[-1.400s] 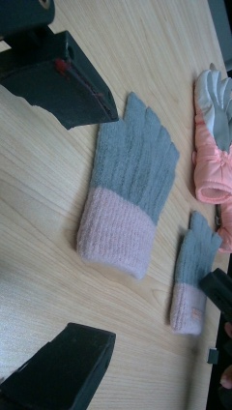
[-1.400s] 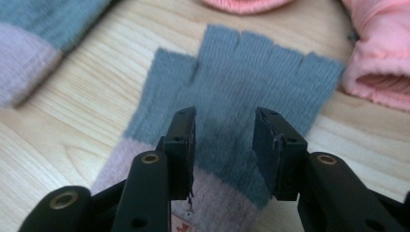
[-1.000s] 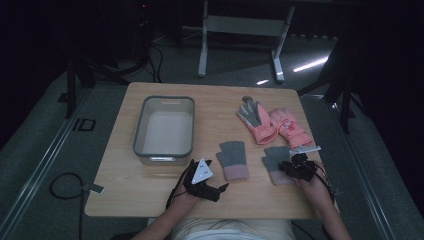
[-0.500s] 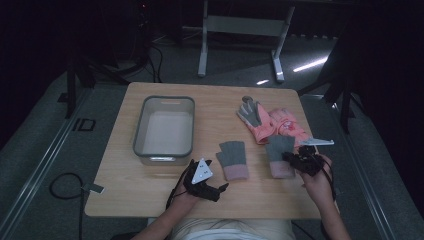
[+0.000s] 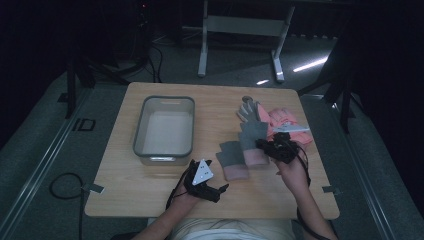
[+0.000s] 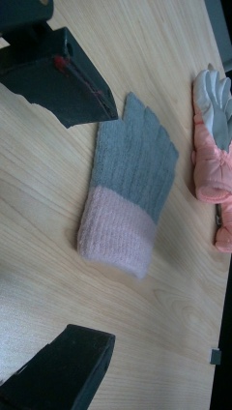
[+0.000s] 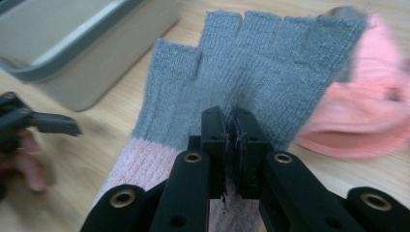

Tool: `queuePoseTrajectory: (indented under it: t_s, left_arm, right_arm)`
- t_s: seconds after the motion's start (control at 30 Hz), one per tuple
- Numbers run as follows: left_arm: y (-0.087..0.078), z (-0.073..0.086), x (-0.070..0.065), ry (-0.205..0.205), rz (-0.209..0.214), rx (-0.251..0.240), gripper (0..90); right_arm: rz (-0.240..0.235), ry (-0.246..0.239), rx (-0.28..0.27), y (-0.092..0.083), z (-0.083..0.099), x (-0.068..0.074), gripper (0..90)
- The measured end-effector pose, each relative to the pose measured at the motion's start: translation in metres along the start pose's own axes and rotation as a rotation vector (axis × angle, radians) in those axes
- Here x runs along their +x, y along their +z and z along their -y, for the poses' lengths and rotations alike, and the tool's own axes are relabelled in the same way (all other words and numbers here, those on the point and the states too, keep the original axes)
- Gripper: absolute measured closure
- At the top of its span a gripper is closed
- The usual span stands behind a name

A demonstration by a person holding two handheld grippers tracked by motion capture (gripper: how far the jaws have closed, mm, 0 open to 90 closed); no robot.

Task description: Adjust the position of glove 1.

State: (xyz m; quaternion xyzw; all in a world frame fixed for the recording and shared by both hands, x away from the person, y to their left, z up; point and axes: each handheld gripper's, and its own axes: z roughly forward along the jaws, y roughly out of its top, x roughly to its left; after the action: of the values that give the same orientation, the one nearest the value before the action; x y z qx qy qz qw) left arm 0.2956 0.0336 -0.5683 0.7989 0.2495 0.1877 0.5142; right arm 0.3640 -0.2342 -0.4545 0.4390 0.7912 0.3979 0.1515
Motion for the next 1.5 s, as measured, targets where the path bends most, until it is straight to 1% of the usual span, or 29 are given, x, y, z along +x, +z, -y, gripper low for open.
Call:
queuePoseTrajectory:
  t_s: [0.07, 0.2, 0.3, 0.33, 0.4, 0.47, 0.5, 0.53, 0.6, 0.63, 0.8, 0.87, 0.97, 1.13, 1.23, 1.37, 1.43, 1.47, 1.5]
  left_arm:
    - [0.000, 0.000, 0.000, 0.000, -0.002, 0.001, 0.3]
    - [0.000, 0.000, 0.000, 0.004, 0.003, 0.004, 0.3]
    - [0.000, 0.000, 0.000, 0.004, 0.008, 0.000, 0.3]
    - [0.000, 0.000, 0.000, 0.005, 0.009, 0.000, 0.3]
    - [0.000, 0.000, 0.000, 0.005, 0.008, 0.002, 0.3]
    - [0.000, 0.000, 0.000, 0.005, 0.009, 0.001, 0.3]
    - [0.000, 0.000, 0.000, 0.006, 0.012, 0.002, 0.3]
    - [0.000, 0.000, 0.000, 0.006, 0.013, 0.002, 0.3]
    - [0.000, 0.000, 0.000, 0.008, 0.013, 0.003, 0.3]
    - [0.000, 0.000, 0.000, 0.009, 0.013, 0.001, 0.3]
    - [0.000, 0.000, 0.000, 0.015, 0.009, 0.004, 0.3]
    - [0.000, 0.000, -0.001, 0.015, 0.008, 0.005, 0.3]
    - [0.001, 0.000, -0.001, 0.022, 0.005, 0.005, 0.4]
    - [0.001, 0.000, -0.001, 0.020, 0.007, 0.008, 0.4]
    - [0.001, 0.000, 0.000, 0.013, 0.006, 0.008, 0.4]
    - [0.001, 0.000, -0.002, 0.018, -0.009, 0.007, 0.4]
    - [0.001, 0.000, -0.001, 0.014, -0.010, 0.010, 0.4]
    - [0.001, 0.000, -0.001, 0.009, -0.008, 0.007, 0.4]
    - [0.001, 0.000, -0.001, 0.004, -0.017, 0.012, 0.4]
  right_arm:
    - [-0.015, -0.011, 0.008, 0.008, -0.002, 0.008, 84.6]
    - [-0.038, -0.019, 0.031, 0.024, -0.001, 0.021, 84.6]
    - [-0.046, -0.029, 0.051, 0.034, 0.004, 0.028, 84.6]
    - [-0.048, -0.029, 0.061, 0.037, 0.005, 0.027, 84.5]
    - [-0.054, -0.009, 0.079, 0.043, 0.010, 0.026, 84.5]
    - [-0.047, 0.000, 0.092, 0.047, 0.014, 0.026, 84.5]
    - [-0.052, 0.006, 0.098, 0.050, 0.016, 0.026, 84.5]
    - [-0.058, 0.008, 0.109, 0.054, 0.019, 0.026, 84.5]
    - [-0.055, 0.010, 0.116, 0.057, 0.020, 0.026, 84.5]
    - [-0.053, 0.009, 0.126, 0.062, 0.023, 0.026, 84.4]
    - [-0.061, 0.029, 0.150, 0.073, 0.030, 0.024, 84.3]
    - [-0.053, 0.032, 0.161, 0.077, 0.033, 0.022, 84.1]
    - [-0.061, 0.046, 0.165, 0.081, 0.036, 0.020, 83.6]
    - [-0.056, 0.030, 0.175, 0.085, 0.038, 0.021, 80.4]
    - [-0.058, 0.029, 0.182, 0.087, 0.040, 0.020, 77.0]
    - [-0.051, 0.017, 0.175, 0.087, 0.041, 0.020, 69.3]
    - [-0.058, 0.025, 0.173, 0.085, 0.041, 0.019, 65.2]
    - [-0.064, 0.016, 0.171, 0.083, 0.040, 0.019, 63.1]
    - [-0.069, 0.010, 0.164, 0.080, 0.038, 0.018, 63.1]
